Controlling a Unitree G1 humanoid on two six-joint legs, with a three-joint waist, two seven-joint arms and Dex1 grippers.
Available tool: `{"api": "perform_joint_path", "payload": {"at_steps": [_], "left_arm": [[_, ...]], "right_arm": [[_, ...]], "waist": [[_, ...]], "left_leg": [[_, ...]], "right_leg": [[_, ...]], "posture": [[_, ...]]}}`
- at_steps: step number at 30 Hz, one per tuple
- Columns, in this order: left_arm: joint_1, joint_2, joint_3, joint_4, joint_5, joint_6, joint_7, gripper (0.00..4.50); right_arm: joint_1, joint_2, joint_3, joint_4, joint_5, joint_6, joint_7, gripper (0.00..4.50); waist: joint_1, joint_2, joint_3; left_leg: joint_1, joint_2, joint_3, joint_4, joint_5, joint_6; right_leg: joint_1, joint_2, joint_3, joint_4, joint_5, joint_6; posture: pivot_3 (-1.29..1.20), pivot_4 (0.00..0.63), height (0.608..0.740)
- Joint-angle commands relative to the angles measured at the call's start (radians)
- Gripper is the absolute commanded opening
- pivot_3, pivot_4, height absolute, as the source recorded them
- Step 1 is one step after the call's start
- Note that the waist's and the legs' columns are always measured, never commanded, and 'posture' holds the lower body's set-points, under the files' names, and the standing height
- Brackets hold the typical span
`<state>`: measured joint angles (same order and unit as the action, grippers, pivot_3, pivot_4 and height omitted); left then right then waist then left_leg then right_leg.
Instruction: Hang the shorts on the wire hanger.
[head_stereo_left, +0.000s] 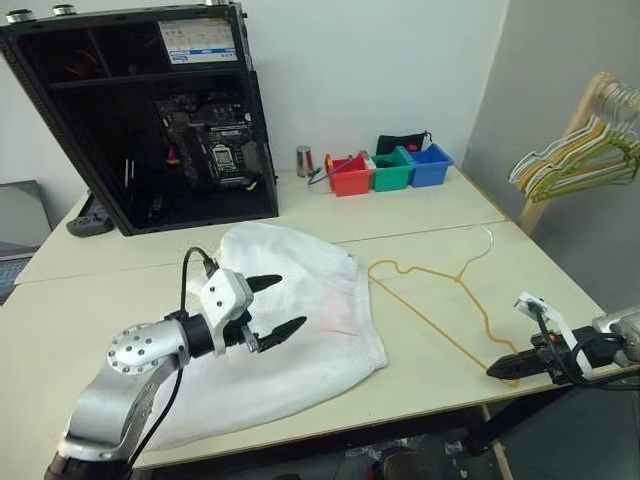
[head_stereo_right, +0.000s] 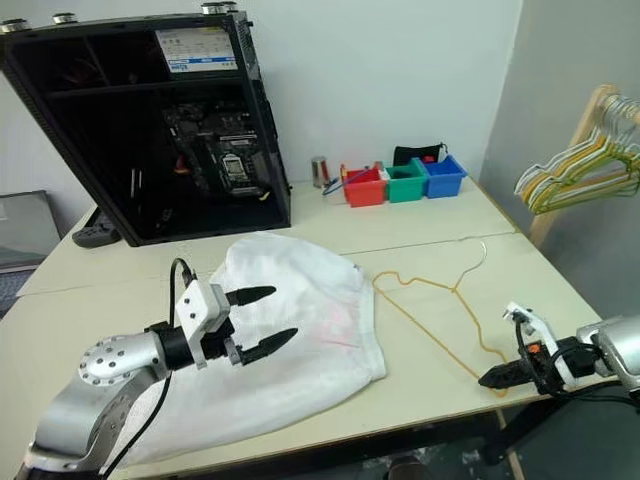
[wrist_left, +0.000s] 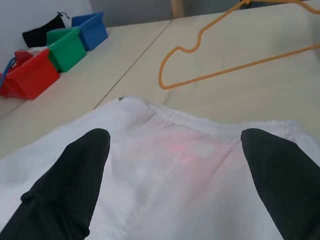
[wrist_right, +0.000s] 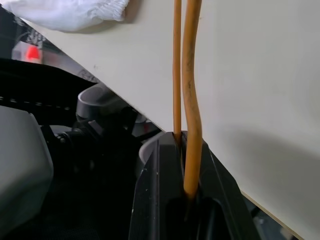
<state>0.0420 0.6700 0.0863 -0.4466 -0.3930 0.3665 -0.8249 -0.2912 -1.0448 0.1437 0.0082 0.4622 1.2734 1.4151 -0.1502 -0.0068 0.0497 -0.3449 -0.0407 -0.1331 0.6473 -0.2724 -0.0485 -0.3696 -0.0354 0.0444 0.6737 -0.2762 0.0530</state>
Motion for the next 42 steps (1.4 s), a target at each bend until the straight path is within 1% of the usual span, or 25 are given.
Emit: {"api": "perform_joint_path", "payload": {"at_steps": [1, 5, 8, 13, 18, 22, 31, 39, 42], "left_arm": [[0.037, 0.014, 0.055, -0.049, -0.007, -0.008, 0.017, 4.48], [0.084, 0.024, 0.069, -0.054, 0.004, -0.018, 0.015, 4.48], [0.092, 0.028, 0.072, -0.057, 0.002, -0.022, 0.015, 4.48], [0.087, 0.031, 0.072, -0.047, 0.004, -0.026, 0.013, 4.48], [0.081, 0.039, 0.07, -0.037, 0.005, -0.034, 0.005, 4.48], [0.058, 0.044, 0.052, -0.02, 0.013, -0.044, 0.002, 4.48], [0.044, 0.052, 0.051, 0.0, 0.026, -0.063, -0.014, 4.48], [0.055, 0.048, 0.052, 0.015, 0.038, -0.086, -0.016, 4.48], [0.048, 0.045, 0.048, 0.024, 0.043, -0.091, -0.015, 4.48]], "right_arm": [[0.003, 0.021, -0.011, 0.014, 0.046, 0.032, -0.04, 0.0], [0.02, 0.056, -0.005, 0.076, 0.045, 0.018, -0.094, 0.0], [0.028, 0.05, -0.017, 0.116, 0.048, 0.007, -0.109, 0.0], [0.086, 0.014, -0.018, 0.137, 0.05, -0.03, -0.104, 0.0], [0.141, -0.014, -0.036, 0.093, 0.088, -0.028, -0.102, 0.0], [0.18, -0.021, -0.036, 0.01, 0.134, 0.001, -0.103, 0.0], [0.15, 0.025, -0.039, -0.055, 0.201, 0.056, -0.149, 0.0], [0.123, 0.003, -0.146, -0.177, 0.38, 0.179, -0.125, 0.0], [0.132, -0.004, -0.157, -0.216, 0.422, 0.19, -0.127, 0.0]], "waist": [[0.013, -0.001, 0.001], [0.035, -0.001, 0.0], [0.047, -0.001, 0.0], [0.066, -0.001, 0.0], [0.067, -0.001, 0.001], [0.067, -0.002, 0.002], [0.063, -0.007, 0.013], [0.068, -0.008, 0.024], [0.068, -0.008, 0.024]], "left_leg": [[0.0, 0.0, 0.001, 0.0, 0.0, 0.0], [0.001, 0.0, 0.002, 0.0, 0.0, 0.0], [0.0, 0.0, 0.004, 0.0, 0.0, 0.0], [0.001, 0.0, 0.005, 0.0, 0.0, 0.0], [0.001, 0.0, 0.006, 0.0, 0.0, 0.0], [0.001, 0.0, 0.006, 0.0, 0.0, 0.0], [0.001, 0.001, 0.007, -0.001, 0.0, 0.0], [-0.001, 0.002, 0.006, -0.001, 0.0, 0.0], [-0.002, 0.002, 0.006, -0.002, 0.0, 0.0]], "right_leg": [[0.0, 0.0, 0.0, 0.0, 0.0, 0.0], [0.001, 0.001, -0.001, 0.0, 0.0, 0.0], [0.001, 0.001, -0.001, 0.0, 0.0, 0.0], [0.001, 0.001, -0.001, 0.0, 0.0, 0.0], [0.001, 0.001, -0.001, 0.0, 0.0, 0.0], [0.001, 0.001, -0.001, 0.0, 0.0, 0.0], [0.0, 0.004, 0.0, -0.001, 0.0, 0.0], [-0.002, 0.004, -0.001, -0.001, 0.0, 0.0], [-0.002, 0.004, -0.001, -0.003, 0.0, 0.0]], "posture": [[-0.11, 0.014, 0.74], [-0.1, 0.013, 0.74], [-0.1, 0.012, 0.74], [-0.1, 0.017, 0.74], [-0.11, 0.02, 0.74], [-0.12, 0.026, 0.74], [-0.11, 0.033, 0.74], [-0.11, 0.034, 0.74], [-0.11, 0.032, 0.74]]}}
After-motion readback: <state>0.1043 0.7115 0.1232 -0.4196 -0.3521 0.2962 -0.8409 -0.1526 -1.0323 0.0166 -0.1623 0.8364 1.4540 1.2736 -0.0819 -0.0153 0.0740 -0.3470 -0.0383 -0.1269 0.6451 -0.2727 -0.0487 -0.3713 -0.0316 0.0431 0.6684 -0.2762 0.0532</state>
